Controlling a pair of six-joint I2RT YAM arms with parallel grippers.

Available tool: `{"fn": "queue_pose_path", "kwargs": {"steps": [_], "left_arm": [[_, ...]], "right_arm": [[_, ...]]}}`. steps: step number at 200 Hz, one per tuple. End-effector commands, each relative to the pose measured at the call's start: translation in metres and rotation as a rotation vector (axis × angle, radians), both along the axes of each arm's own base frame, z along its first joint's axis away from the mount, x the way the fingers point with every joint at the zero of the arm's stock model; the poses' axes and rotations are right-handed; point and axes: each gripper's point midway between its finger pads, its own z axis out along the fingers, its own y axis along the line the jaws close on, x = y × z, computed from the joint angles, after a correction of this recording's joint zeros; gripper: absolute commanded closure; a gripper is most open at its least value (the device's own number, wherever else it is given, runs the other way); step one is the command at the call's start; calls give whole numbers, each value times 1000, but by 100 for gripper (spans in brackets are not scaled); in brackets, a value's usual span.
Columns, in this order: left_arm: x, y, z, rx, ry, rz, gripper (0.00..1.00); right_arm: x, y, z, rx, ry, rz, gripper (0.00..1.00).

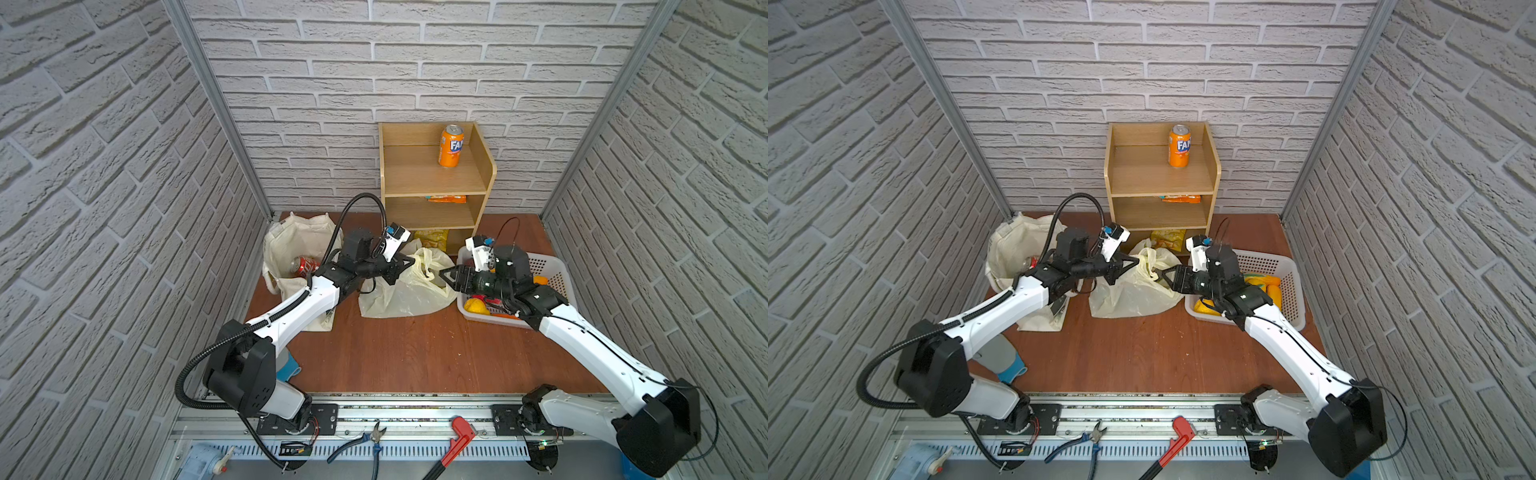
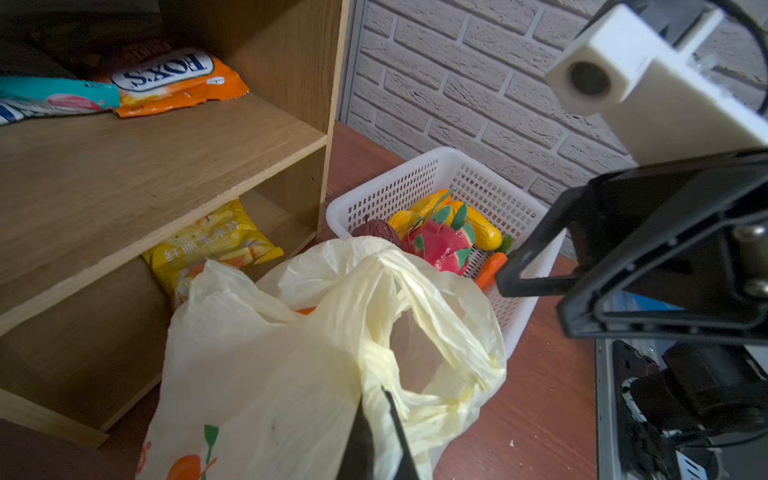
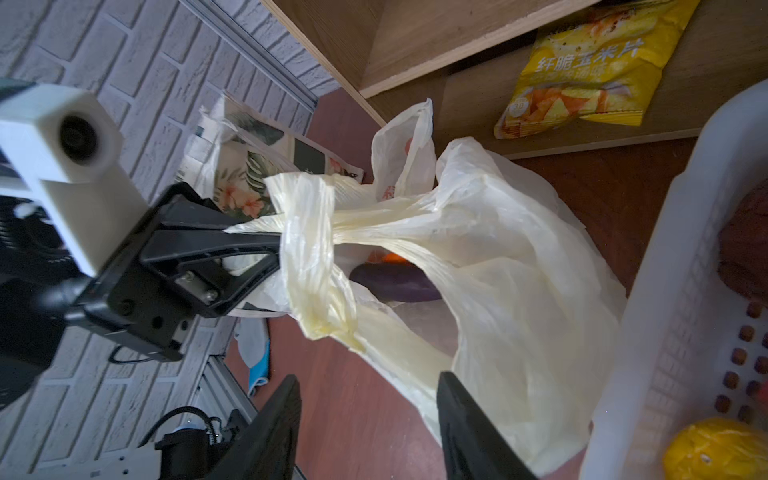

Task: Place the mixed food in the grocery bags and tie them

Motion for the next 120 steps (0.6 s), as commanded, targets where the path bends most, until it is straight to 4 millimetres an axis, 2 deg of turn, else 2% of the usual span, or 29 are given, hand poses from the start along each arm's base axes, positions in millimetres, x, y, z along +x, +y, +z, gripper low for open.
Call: {"fn": "queue_pose_path", "kwargs": {"steps": [1, 57, 84, 120], "left_arm": [[7, 1, 15, -27, -113, 47, 100], [5, 0, 13, 0, -147, 45, 100], [4, -2, 13, 3, -151, 35, 100], [2, -3, 14, 2, -153, 26, 100]], "right_arm": [[-1, 5, 18, 123, 72, -45, 43], [13, 40, 44, 397, 144, -35, 36], [16, 61, 40, 431, 177, -10, 35], [27, 68, 21, 441, 207, -37, 34]]}}
